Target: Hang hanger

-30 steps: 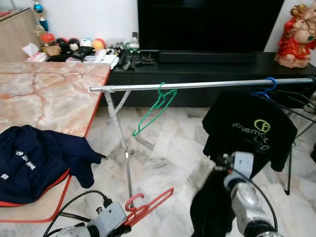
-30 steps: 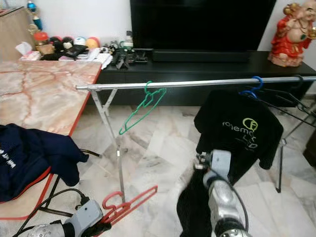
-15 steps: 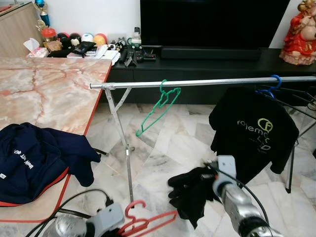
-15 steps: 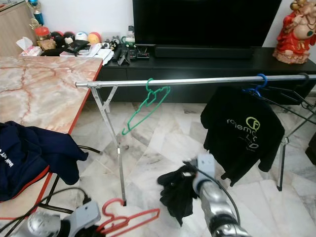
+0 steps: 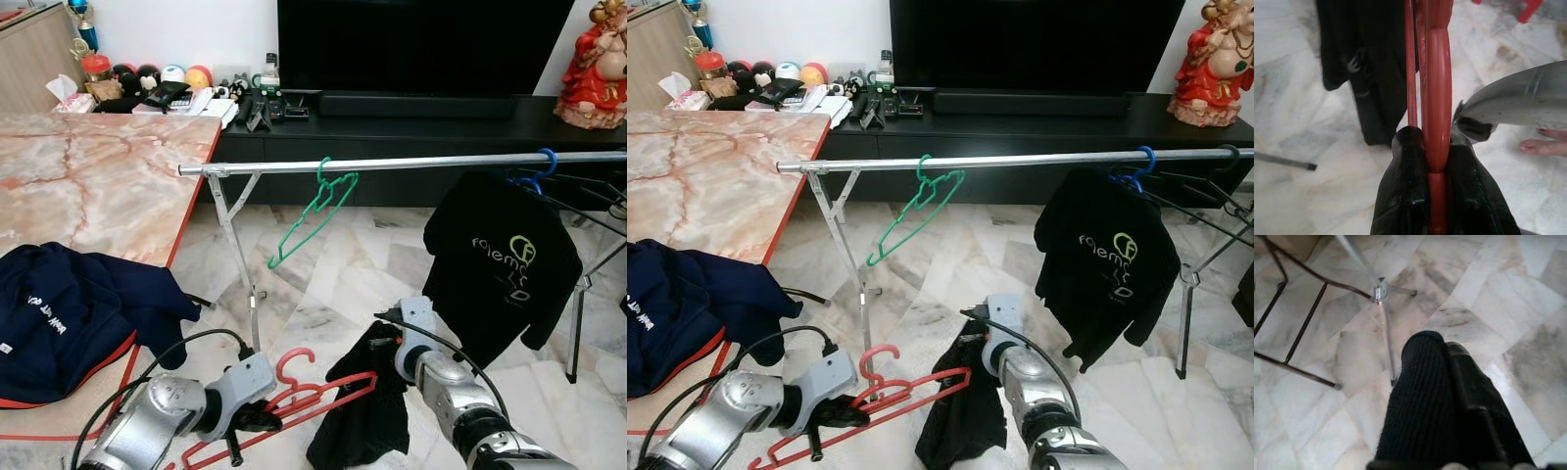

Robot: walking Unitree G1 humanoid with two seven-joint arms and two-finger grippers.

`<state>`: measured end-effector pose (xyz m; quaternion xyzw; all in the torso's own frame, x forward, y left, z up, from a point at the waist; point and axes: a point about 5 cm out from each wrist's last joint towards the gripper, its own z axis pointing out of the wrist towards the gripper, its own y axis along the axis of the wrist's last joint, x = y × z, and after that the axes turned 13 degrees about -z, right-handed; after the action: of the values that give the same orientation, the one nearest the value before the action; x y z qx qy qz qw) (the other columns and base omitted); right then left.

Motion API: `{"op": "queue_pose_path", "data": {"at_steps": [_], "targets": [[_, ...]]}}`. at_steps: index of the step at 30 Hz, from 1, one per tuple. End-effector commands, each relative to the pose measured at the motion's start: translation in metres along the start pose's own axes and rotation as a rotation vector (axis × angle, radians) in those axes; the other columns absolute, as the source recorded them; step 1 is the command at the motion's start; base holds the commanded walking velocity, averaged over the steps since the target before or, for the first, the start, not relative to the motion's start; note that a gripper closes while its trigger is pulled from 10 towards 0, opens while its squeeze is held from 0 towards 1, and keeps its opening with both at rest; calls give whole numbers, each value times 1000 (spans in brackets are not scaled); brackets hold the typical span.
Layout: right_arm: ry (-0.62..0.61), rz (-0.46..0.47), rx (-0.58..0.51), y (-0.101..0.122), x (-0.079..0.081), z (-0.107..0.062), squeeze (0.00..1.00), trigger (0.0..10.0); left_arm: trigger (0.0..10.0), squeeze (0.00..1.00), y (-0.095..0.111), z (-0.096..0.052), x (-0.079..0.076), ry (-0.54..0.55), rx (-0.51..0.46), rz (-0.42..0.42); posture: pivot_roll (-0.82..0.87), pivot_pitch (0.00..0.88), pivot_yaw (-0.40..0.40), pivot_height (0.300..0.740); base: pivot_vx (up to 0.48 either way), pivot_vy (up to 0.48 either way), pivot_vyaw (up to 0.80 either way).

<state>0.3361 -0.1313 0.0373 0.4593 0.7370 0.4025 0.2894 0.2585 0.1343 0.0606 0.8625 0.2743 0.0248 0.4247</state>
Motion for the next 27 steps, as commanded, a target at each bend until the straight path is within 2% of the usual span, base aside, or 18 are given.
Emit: {"op": "queue_pose_path", "data": {"at_steps": [1, 3, 7, 10, 15, 19, 27], "targets": [[27, -21, -14, 9, 1, 2, 0, 10000, 10000, 0, -1, 0, 1, -11, 11, -3, 52, 56, -18, 740, 0, 0, 0], [65, -43, 8, 5, 4, 1, 0, 10000, 10000, 0, 1, -1, 3, -21, 12, -8, 56, 55, -20, 740, 0, 0, 0], [60, -47, 12, 5, 2, 1, 0, 10000, 10000, 0, 4, -1, 9, -6, 10, -3, 55, 49, -14, 740, 0, 0, 0], [71, -39, -2, 10, 3, 2, 0, 10000, 10000, 0, 9, 5, 9, -4, -21, -8, 49, 44, -12, 740, 0, 0, 0], [70, -37, -3, 10, 3, 2, 0, 10000, 10000, 0, 10, 8, 12, 36, -32, 3, 50, 39, -10, 740, 0, 0, 0], [70, -30, -6, 10, 3, 2, 0, 10000, 10000, 0, 13, 7, 20, 108, -61, 15, 47, 29, -10, 740, 0, 0, 0], [60, -21, -20, 12, -1, 1, 0, 10000, 10000, 0, 12, 10, 21, 144, -72, 3, 42, 18, -10, 740, 0, 0, 0]]}}
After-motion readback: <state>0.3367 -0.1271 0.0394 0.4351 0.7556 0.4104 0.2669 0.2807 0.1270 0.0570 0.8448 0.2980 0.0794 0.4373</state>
